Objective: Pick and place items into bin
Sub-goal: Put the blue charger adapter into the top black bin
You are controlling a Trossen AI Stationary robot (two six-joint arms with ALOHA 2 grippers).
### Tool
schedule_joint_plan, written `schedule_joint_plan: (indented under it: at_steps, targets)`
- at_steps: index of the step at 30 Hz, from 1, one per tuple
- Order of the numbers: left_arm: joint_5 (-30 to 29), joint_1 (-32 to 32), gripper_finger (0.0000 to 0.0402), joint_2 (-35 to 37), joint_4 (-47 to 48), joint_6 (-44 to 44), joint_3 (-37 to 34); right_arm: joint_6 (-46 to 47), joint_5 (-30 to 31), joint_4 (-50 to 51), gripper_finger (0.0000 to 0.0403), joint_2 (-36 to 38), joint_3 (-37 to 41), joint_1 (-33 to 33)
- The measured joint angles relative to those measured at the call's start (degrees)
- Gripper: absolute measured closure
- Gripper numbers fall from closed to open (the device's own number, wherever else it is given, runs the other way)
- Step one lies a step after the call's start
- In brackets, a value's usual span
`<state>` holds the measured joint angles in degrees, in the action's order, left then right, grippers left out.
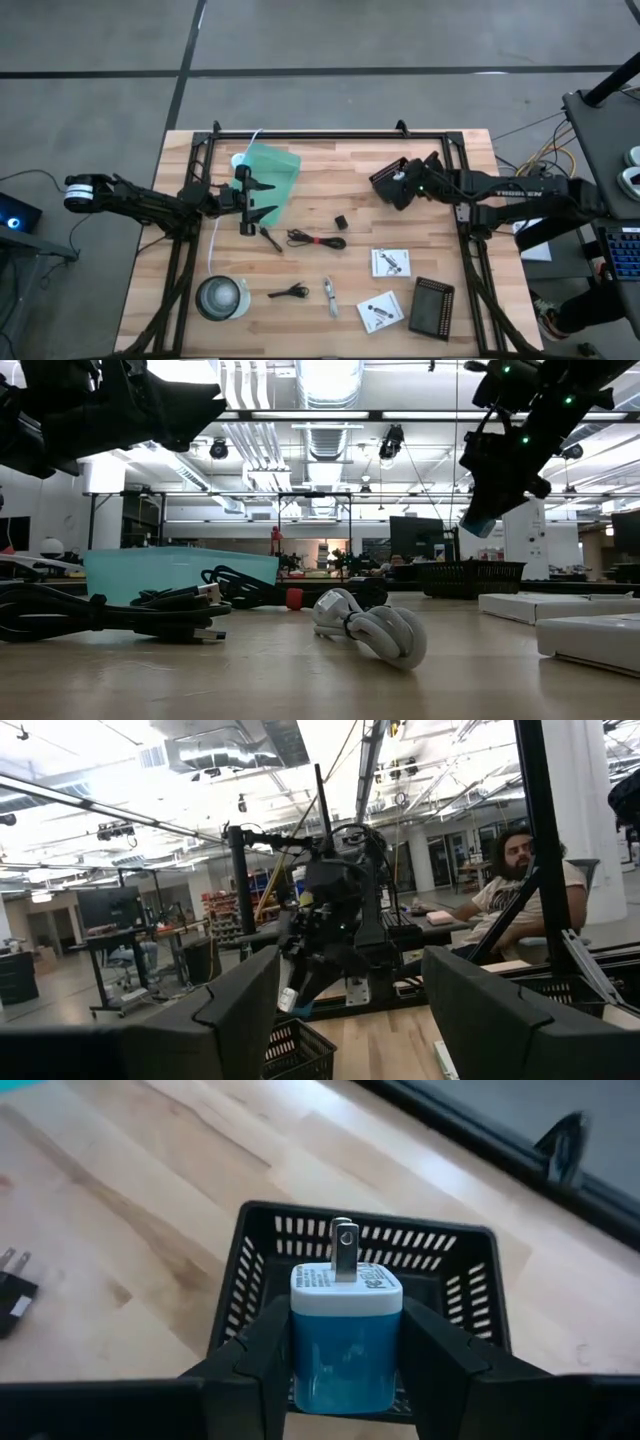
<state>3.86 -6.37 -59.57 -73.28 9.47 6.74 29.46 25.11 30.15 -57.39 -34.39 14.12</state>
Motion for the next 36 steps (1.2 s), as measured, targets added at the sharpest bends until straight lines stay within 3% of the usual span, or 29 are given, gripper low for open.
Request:
schedule_joint_plan:
  at_steps: [10,16,23,28,36]
  targets:
    - [0.00,0.00,0.0173,-0.02,0.00,0.00,0.00,-5.94,-7.03,0.11,0.0271,-0.07,-0.02,11.14]
    - [-0.01,0.00,0.0173,-0.02,0.02,0.02,0.02,-8.48,-14.64,1.46,0.0271,-0.07,-0.04,18.77]
    - [-0.02,0.00,0.0173,-0.02,0.02,0.08,0.02,-13.74,-16.60,1.88,0.0271,-0.75,-0.85,23.58]
    - [-0.02,0.00,0.0173,-0.02,0.01,0.39,0.04,-16.39,-20.75,3.59,0.0271,-5.27,-4.56,26.47]
    - [-0.02,0.00,0.0173,-0.02,0.09,0.39,0.04,-18.12,-21.12,9.09,0.0271,-15.88,-10.76,27.20]
